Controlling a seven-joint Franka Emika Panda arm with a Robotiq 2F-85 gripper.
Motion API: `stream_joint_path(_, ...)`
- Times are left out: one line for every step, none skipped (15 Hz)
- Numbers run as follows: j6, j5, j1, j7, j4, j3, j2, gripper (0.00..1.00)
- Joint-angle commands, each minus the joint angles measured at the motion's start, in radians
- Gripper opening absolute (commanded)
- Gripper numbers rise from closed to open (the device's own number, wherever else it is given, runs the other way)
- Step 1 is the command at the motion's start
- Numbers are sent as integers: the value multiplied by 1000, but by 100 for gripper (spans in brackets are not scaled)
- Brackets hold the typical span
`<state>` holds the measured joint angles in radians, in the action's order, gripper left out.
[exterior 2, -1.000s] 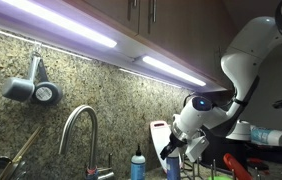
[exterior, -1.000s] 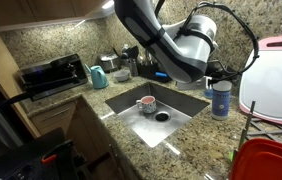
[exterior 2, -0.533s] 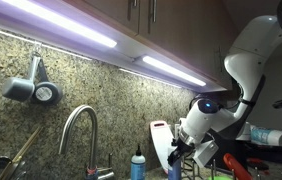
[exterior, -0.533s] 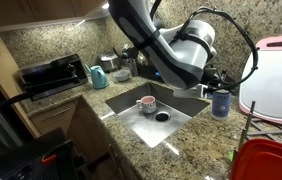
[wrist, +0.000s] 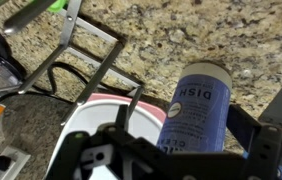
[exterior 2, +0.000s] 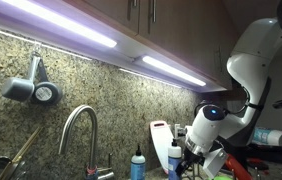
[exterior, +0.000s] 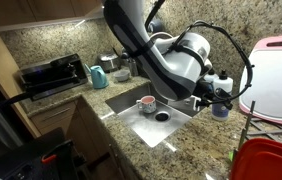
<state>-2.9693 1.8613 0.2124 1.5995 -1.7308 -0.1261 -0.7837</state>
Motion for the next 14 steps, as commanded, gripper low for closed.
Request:
stream_joint_path(25,29,-8,40,0,4,16,100)
stream_joint_path(22,41,-5,53,11,9,13,100)
stream_joint_path(17,57,-3,63,25,14,9,100)
stream_joint_path(14,56,-3,62,30,16,6,100)
stream_joint_path(12,68,-2,70,40,20,3,100)
stream_joint_path(10,72,-1,70,47,24,2,100)
stream_joint_path(16,68,-3,67,52,25,1,100)
stream_joint_path(6,68,0,63,58,27,-1,100)
stream_joint_path(8,65,0,64,63,29,-4,100)
stream_joint_path(10,57,0,60,67,29,-7,100)
stream_joint_path(5,54,2,53,72,30,-10,100)
stream_joint_path(1,45,4,46,78,31,-15,100)
stream_joint_path(3,48,4,51,86,32,-19,100)
stream_joint_path(-2,61,7,56,99,34,-25,100)
